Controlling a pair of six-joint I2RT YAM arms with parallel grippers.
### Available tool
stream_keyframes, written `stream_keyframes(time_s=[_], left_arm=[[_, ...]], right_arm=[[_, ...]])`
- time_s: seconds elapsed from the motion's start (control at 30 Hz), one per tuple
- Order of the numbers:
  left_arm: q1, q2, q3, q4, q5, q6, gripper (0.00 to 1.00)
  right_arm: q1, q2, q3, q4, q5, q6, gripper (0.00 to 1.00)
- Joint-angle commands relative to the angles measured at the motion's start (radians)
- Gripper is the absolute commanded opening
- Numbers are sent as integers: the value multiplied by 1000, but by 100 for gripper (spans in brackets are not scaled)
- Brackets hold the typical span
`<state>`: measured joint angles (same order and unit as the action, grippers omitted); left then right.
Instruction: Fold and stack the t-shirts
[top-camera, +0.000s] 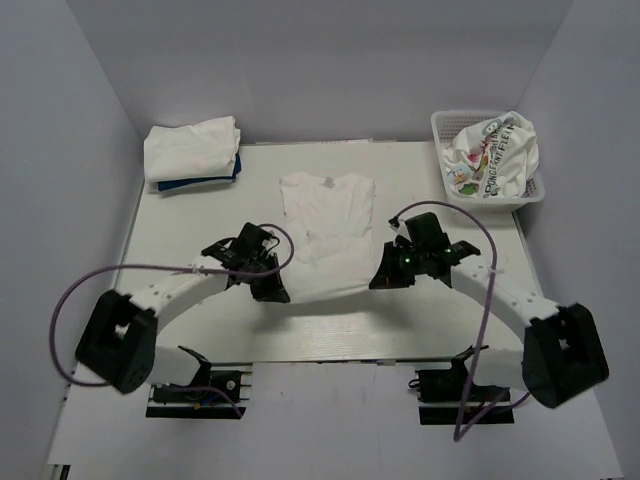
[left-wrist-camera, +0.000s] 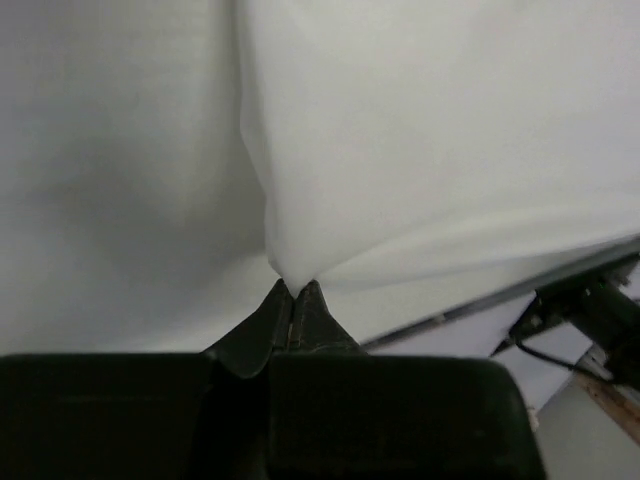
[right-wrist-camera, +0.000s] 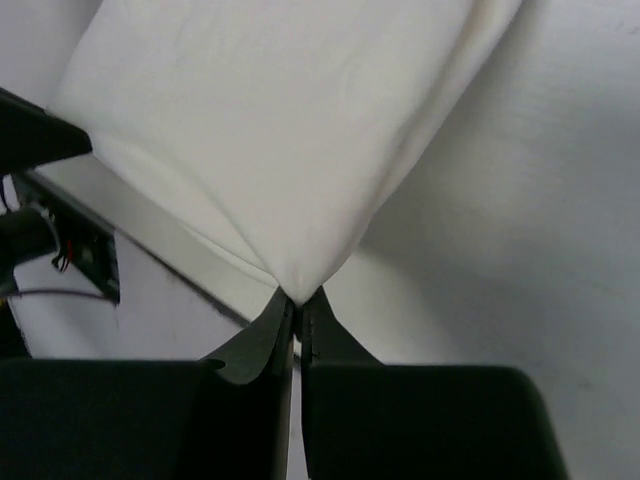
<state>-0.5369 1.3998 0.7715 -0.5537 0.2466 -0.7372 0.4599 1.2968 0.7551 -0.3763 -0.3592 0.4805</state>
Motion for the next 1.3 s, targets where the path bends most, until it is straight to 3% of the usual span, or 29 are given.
stream_keyframes(time_s=[0.0, 0.03, 0.17, 0.5, 0.63, 0.8, 1.27], left_arm=[[6, -197, -2, -248, -23, -2, 0], [-3, -284, 14, -274, -23, -20, 0], [-3, -386, 107, -365, -46, -51, 0], [24, -321, 294, -310, -246, -11, 0], [25, -263, 362, -273, -407, -2, 0], [25, -147, 492, -221, -486, 28, 0], [98, 255, 764, -152, -487, 82, 0]], right_arm=[[8, -128, 12, -286, -15, -88, 0], [11, -146, 38, -336, -17, -89, 0], [17, -241, 101, -380, -66, -59, 0], [-15, -119, 318, -388, -24, -120, 0], [-44, -7, 403, -340, -47, -123, 0], [-92, 62, 486, -262, -47, -95, 0], [-187, 268, 561, -151, -123, -83, 0]])
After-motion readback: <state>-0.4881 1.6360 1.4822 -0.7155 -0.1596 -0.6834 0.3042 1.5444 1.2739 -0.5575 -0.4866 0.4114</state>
